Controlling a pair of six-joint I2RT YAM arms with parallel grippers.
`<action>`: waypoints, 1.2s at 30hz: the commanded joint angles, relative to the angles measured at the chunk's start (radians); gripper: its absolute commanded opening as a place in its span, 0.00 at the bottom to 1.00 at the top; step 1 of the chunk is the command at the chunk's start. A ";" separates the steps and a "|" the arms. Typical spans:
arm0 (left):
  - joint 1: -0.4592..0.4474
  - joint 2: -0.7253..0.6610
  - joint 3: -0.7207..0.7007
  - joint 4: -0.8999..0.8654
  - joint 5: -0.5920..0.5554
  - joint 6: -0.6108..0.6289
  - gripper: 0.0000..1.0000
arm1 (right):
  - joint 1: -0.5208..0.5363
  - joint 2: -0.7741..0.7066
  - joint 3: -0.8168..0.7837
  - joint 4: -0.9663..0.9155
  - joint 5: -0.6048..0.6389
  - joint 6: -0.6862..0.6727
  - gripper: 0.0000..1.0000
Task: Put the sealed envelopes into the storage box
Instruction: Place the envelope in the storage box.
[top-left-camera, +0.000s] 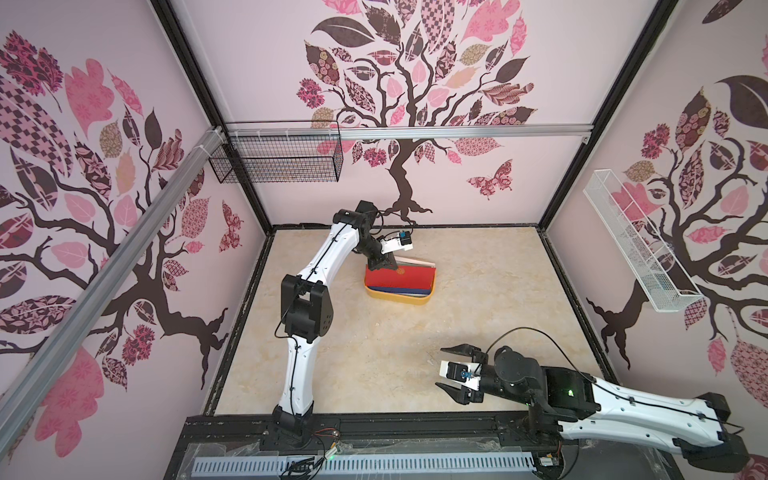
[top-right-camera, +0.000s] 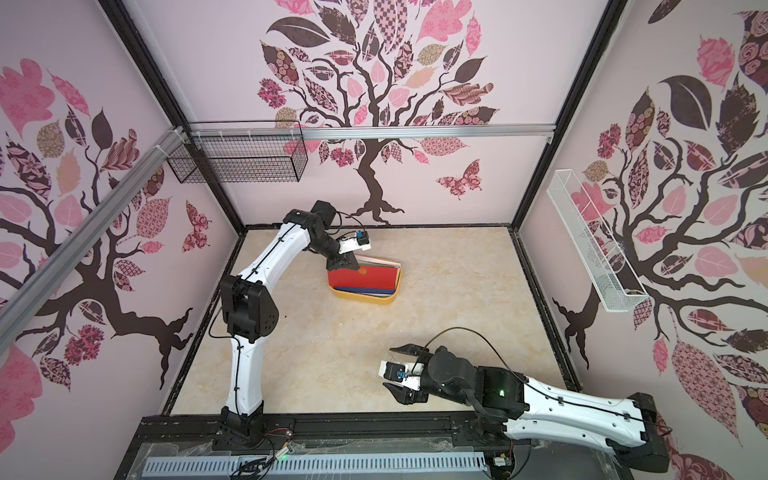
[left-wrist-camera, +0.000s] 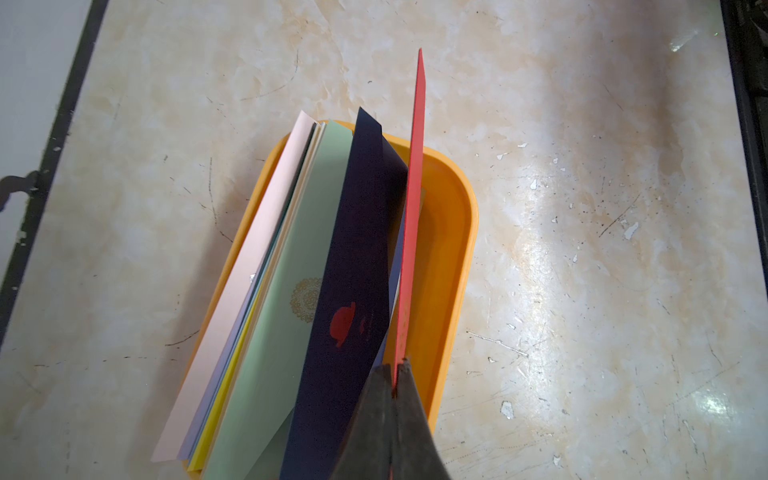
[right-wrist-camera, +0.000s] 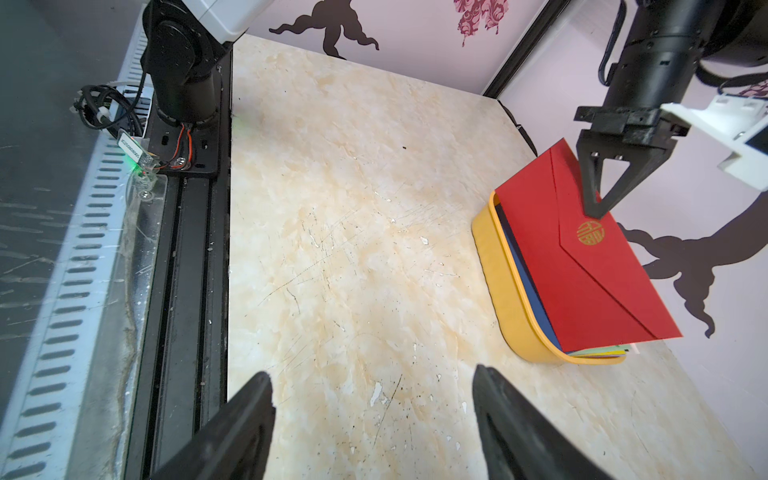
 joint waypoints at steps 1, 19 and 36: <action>0.014 0.030 0.037 -0.040 0.044 0.048 0.00 | 0.004 0.002 -0.009 -0.008 -0.005 0.018 0.79; 0.023 0.042 0.027 0.040 0.188 0.079 0.00 | 0.004 0.040 -0.018 0.029 -0.012 0.016 0.79; 0.043 0.045 -0.035 0.120 0.154 0.031 0.41 | 0.003 0.051 -0.021 0.039 -0.001 0.016 0.80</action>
